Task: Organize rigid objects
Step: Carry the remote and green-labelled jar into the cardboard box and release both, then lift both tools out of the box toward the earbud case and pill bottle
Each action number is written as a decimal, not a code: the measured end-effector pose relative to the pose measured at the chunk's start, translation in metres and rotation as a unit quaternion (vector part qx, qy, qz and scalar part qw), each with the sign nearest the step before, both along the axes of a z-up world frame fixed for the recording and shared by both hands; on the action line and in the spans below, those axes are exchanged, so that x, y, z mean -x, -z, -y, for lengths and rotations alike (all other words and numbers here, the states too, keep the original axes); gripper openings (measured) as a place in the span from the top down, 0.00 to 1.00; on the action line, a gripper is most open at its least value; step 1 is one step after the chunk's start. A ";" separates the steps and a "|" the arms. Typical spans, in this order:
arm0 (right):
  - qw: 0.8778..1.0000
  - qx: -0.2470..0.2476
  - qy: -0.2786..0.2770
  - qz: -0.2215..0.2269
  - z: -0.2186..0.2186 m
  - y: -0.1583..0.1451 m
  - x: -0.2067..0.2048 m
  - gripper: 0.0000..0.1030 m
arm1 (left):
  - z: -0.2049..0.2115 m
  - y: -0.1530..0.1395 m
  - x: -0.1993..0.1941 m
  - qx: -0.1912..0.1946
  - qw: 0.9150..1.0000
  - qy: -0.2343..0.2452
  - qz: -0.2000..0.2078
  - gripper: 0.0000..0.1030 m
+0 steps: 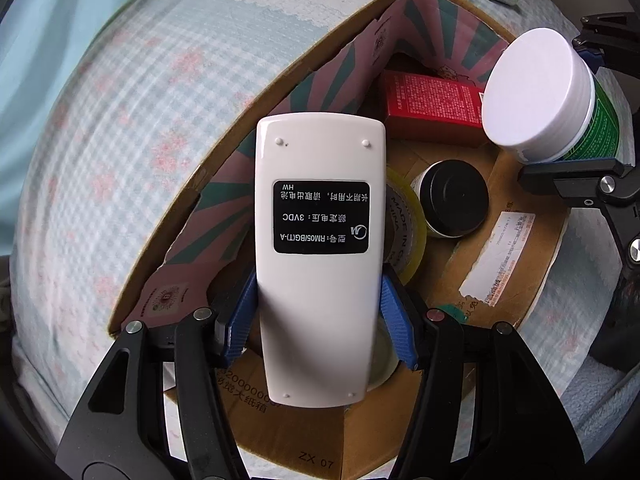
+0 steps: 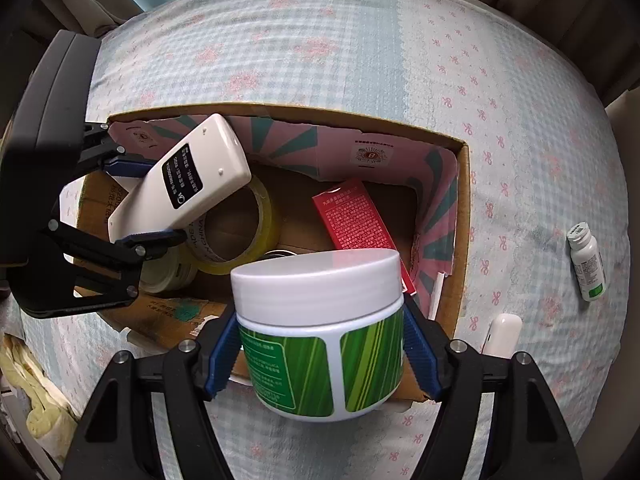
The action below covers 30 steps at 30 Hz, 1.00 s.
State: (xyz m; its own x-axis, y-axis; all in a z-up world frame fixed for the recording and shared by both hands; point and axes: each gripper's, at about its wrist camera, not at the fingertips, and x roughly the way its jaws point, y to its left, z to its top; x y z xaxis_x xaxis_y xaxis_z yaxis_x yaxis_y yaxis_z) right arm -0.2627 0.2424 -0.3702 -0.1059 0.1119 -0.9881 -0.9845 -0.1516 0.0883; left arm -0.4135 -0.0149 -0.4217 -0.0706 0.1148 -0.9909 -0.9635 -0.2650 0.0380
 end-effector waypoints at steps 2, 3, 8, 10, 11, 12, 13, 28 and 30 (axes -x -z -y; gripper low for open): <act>1.000 -0.030 -0.003 0.008 0.001 -0.006 -0.002 0.23 | 0.000 -0.003 -0.001 -0.007 1.000 -0.003 -0.003 0.02; 0.999 -0.044 -0.006 0.008 0.002 -0.011 -0.004 0.00 | 0.000 -0.006 -0.001 -0.019 1.000 -0.004 -0.003 0.00; 0.998 -0.052 -0.004 -0.018 0.005 -0.022 -0.018 0.00 | 0.002 -0.012 0.006 -0.032 0.999 -0.023 0.002 0.00; 0.998 -0.058 -0.002 -0.020 0.007 -0.024 -0.020 0.00 | 0.004 -0.013 0.008 -0.032 0.999 -0.030 -0.005 0.00; 0.998 -0.059 -0.001 -0.020 0.008 -0.025 -0.021 0.00 | 0.006 -0.013 0.009 -0.032 0.999 -0.034 -0.003 0.00; 0.998 -0.059 0.000 -0.021 0.009 -0.026 -0.021 0.00 | 0.008 -0.014 0.009 -0.033 0.999 -0.040 0.000 0.00; 0.998 -0.060 0.000 -0.022 0.010 -0.027 -0.022 0.00 | 0.010 -0.016 0.007 -0.034 0.998 -0.046 0.003 0.00; 0.997 -0.072 0.006 -0.032 0.039 -0.079 -0.032 0.00 | 0.052 -0.086 -0.014 -0.050 0.988 -0.148 -0.017 0.00; 0.996 -0.075 0.008 -0.037 0.046 -0.092 -0.035 0.00 | 0.059 -0.100 -0.020 -0.055 0.984 -0.167 -0.018 0.00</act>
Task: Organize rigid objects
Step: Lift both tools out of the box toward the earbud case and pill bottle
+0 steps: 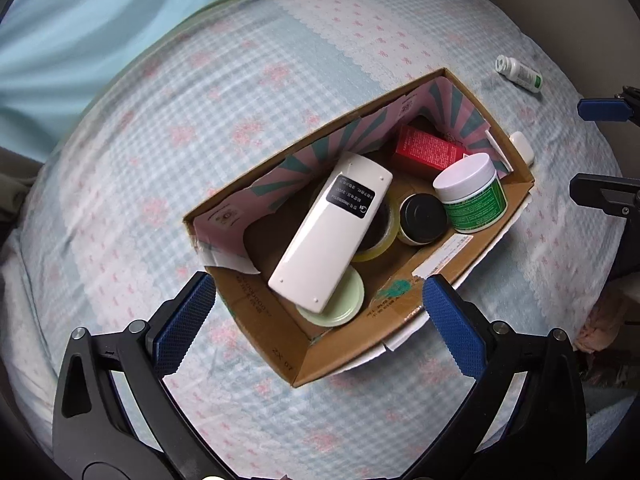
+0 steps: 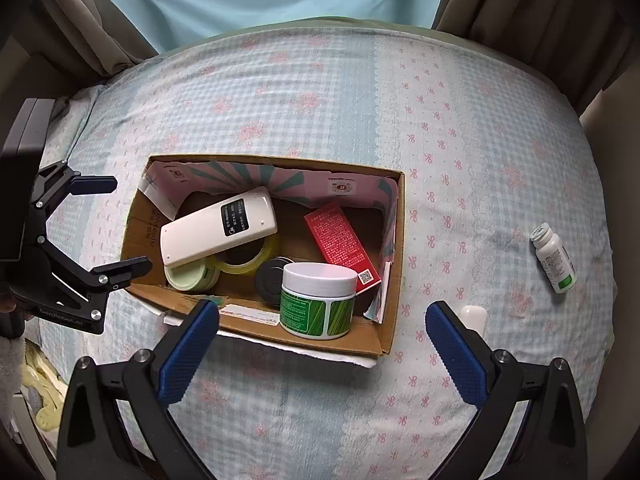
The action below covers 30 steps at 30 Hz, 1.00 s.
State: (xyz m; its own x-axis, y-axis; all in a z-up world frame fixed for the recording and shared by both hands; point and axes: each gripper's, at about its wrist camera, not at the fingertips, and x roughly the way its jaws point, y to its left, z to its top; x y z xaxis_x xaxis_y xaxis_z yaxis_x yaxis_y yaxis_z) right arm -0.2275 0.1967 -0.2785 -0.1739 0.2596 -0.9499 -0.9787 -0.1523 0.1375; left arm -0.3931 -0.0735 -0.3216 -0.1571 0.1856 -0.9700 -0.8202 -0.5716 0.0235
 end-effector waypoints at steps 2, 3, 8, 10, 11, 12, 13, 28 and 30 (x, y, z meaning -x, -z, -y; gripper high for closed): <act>1.000 -0.010 -0.005 0.003 0.008 -0.015 -0.003 0.00 | 0.004 -0.014 -0.007 -0.004 1.000 -0.022 0.001 0.00; 1.000 -0.016 -0.008 0.006 0.012 -0.021 -0.005 0.00 | 0.005 -0.020 -0.011 -0.009 0.999 -0.031 0.001 0.00; 0.998 -0.051 0.010 0.023 0.035 -0.052 -0.027 0.00 | 0.001 -0.056 -0.040 -0.046 0.997 -0.064 -0.003 0.00; 0.997 -0.069 0.021 0.027 0.044 -0.065 -0.042 0.00 | -0.004 -0.071 -0.055 -0.057 0.995 -0.077 -0.019 0.00; 0.996 -0.077 0.027 0.032 0.049 -0.070 -0.051 0.00 | -0.006 -0.079 -0.062 -0.063 0.994 -0.085 -0.030 0.00; 0.995 -0.084 0.033 0.038 0.054 -0.075 -0.060 0.00 | -0.009 -0.088 -0.070 -0.070 0.992 -0.092 -0.041 0.00; 0.994 -0.088 0.037 0.043 0.057 -0.079 -0.069 0.00 | -0.012 -0.095 -0.077 -0.075 0.991 -0.098 -0.049 0.00; 0.993 -0.111 0.008 0.047 0.069 -0.100 -0.222 0.00 | -0.101 -0.116 -0.184 -0.081 0.974 -0.194 -0.081 0.00; 0.993 -0.114 -0.005 0.043 0.063 -0.095 -0.238 0.00 | -0.118 -0.110 -0.192 -0.077 0.973 -0.204 -0.076 0.00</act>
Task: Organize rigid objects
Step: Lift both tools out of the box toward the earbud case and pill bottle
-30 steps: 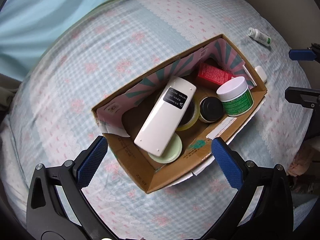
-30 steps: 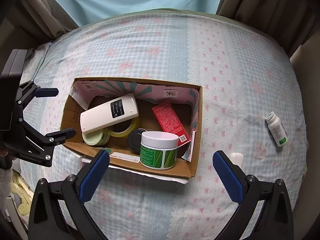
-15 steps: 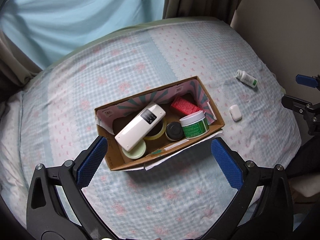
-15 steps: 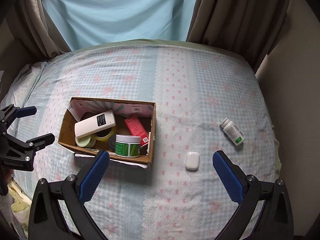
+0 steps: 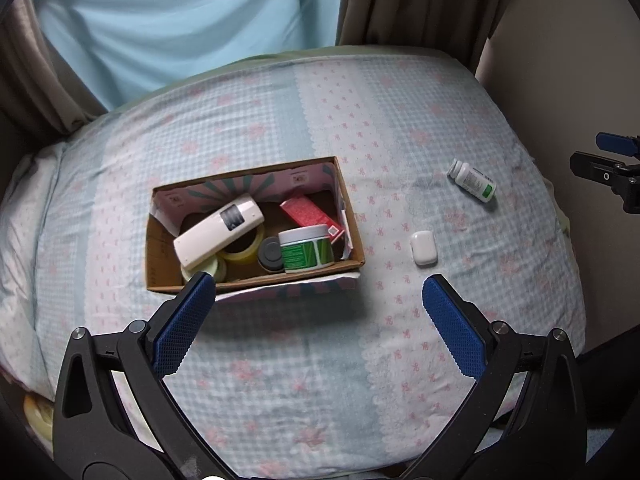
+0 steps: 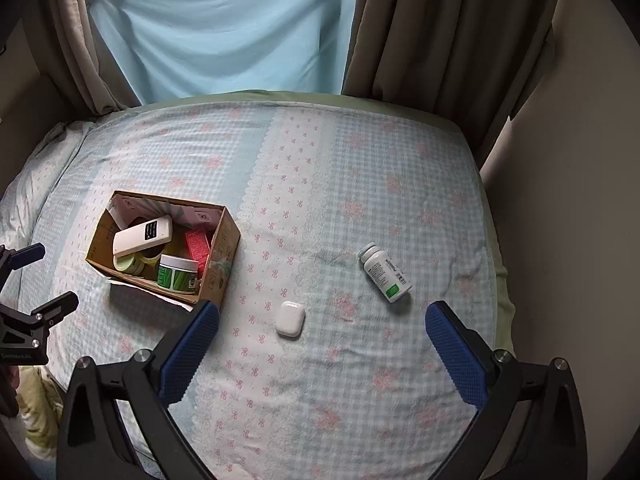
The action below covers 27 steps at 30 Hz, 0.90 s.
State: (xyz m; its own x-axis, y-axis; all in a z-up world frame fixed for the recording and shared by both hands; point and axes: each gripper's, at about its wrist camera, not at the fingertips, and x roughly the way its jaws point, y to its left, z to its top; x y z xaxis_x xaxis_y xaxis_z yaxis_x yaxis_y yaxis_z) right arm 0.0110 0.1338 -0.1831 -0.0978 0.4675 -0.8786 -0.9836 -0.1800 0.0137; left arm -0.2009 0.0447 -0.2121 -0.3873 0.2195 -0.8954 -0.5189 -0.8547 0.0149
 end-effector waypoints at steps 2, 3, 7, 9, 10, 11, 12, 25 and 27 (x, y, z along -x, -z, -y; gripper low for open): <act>1.000 0.003 -0.013 -0.002 -0.008 0.007 -0.014 0.00 | -0.017 0.007 -0.007 0.006 1.000 -0.008 0.004 0.00; 1.000 0.005 -0.019 -0.003 -0.013 0.012 -0.021 0.00 | -0.026 0.011 -0.011 0.007 1.000 -0.012 0.007 0.00; 0.998 0.032 -0.050 -0.006 -0.038 0.041 -0.046 0.00 | -0.059 0.035 -0.017 0.002 0.999 -0.040 0.026 0.00; 0.997 0.047 -0.063 -0.001 -0.054 0.061 -0.058 0.00 | -0.075 0.055 -0.017 0.000 0.998 -0.053 0.045 0.00; 0.996 0.056 -0.070 0.000 -0.063 0.073 -0.064 0.00 | -0.083 0.067 -0.017 0.001 0.997 -0.061 0.053 0.00; 0.995 0.063 -0.075 0.001 -0.072 0.085 -0.068 0.00 | -0.091 0.080 -0.016 0.003 0.996 -0.068 0.063 0.00; 0.994 0.070 -0.080 0.003 -0.080 0.097 -0.073 0.00 | -0.098 0.092 -0.015 0.005 0.994 -0.076 0.073 0.00; 0.970 0.165 -0.174 0.029 -0.152 0.230 -0.082 0.00 | -0.176 0.248 0.015 0.016 0.977 -0.123 0.171 0.03; 0.967 0.171 -0.181 0.045 -0.158 0.244 -0.081 0.00 | -0.184 0.260 0.018 0.027 0.978 -0.117 0.172 0.03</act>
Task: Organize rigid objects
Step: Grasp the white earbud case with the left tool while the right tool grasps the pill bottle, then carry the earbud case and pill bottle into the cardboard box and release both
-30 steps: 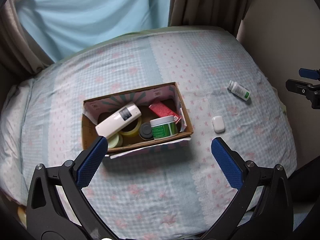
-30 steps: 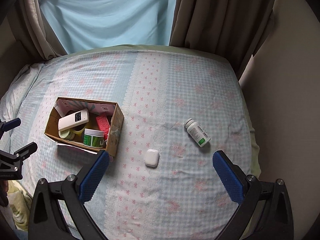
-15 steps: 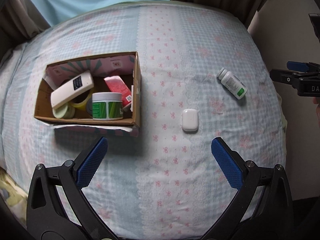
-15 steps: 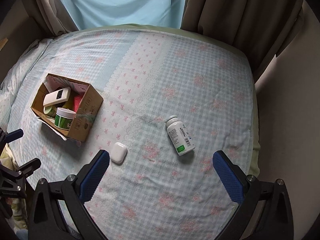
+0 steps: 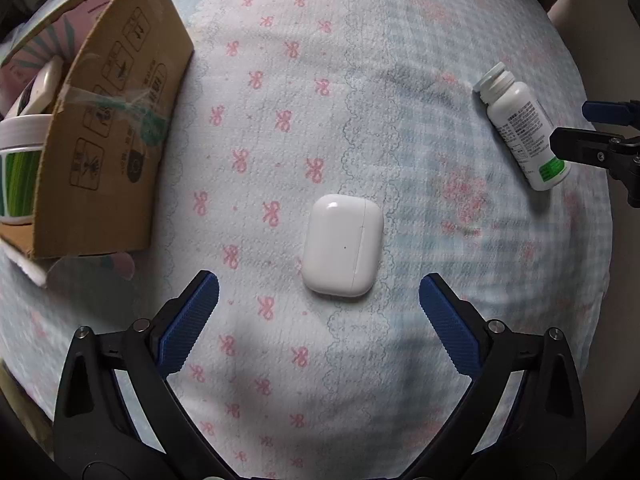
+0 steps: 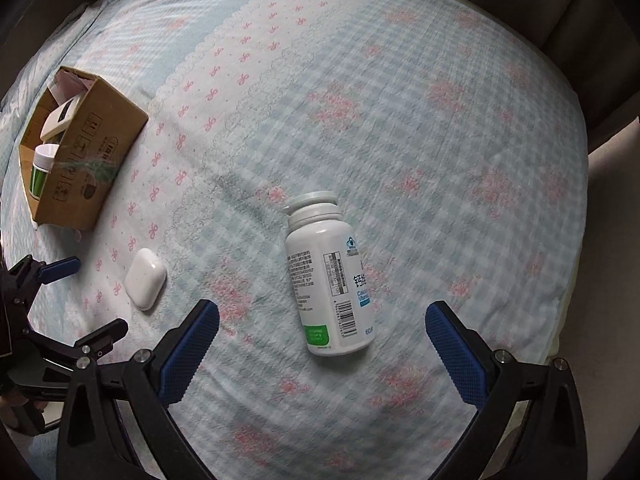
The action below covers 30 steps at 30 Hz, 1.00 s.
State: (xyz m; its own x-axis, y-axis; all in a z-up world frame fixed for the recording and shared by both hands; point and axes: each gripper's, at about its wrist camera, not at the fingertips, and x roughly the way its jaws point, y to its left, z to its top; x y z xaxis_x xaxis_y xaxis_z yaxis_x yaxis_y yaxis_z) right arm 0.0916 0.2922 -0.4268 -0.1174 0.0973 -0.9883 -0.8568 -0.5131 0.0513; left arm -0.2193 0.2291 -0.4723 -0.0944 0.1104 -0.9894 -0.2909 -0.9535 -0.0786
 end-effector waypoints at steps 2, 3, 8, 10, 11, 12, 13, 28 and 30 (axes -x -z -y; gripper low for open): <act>1.000 0.009 -0.004 0.010 -0.005 0.013 0.001 0.00 | -0.006 0.010 0.003 0.008 1.000 0.004 0.005 0.04; 1.000 0.013 -0.005 0.011 -0.007 0.018 0.001 0.00 | -0.008 0.013 0.005 0.008 1.000 0.001 0.006 0.05; 0.999 0.033 -0.013 0.007 -0.016 0.036 0.004 0.14 | -0.015 0.026 0.011 0.006 1.000 -0.010 0.016 0.12; 0.999 0.043 -0.021 0.014 -0.016 0.042 0.007 0.25 | -0.018 0.033 0.011 0.010 1.000 -0.009 0.026 0.17; 0.998 0.045 -0.025 0.022 -0.016 0.045 0.009 0.28 | -0.020 0.034 0.010 0.012 1.000 -0.008 0.025 0.17; 0.998 0.043 -0.029 0.029 -0.015 0.046 0.010 0.28 | -0.020 0.034 0.009 0.011 1.000 -0.007 0.024 0.18; 0.998 0.041 -0.034 0.033 -0.014 0.047 0.012 0.29 | -0.020 0.034 0.009 0.008 1.000 -0.007 0.022 0.19; 0.998 0.039 -0.024 0.043 -0.009 0.040 0.015 0.54 | -0.019 0.022 0.003 -0.009 0.999 -0.008 0.029 0.60; 0.998 0.036 -0.016 0.041 -0.008 0.035 0.011 0.54 | -0.018 0.020 0.001 -0.015 0.999 -0.013 0.034 0.60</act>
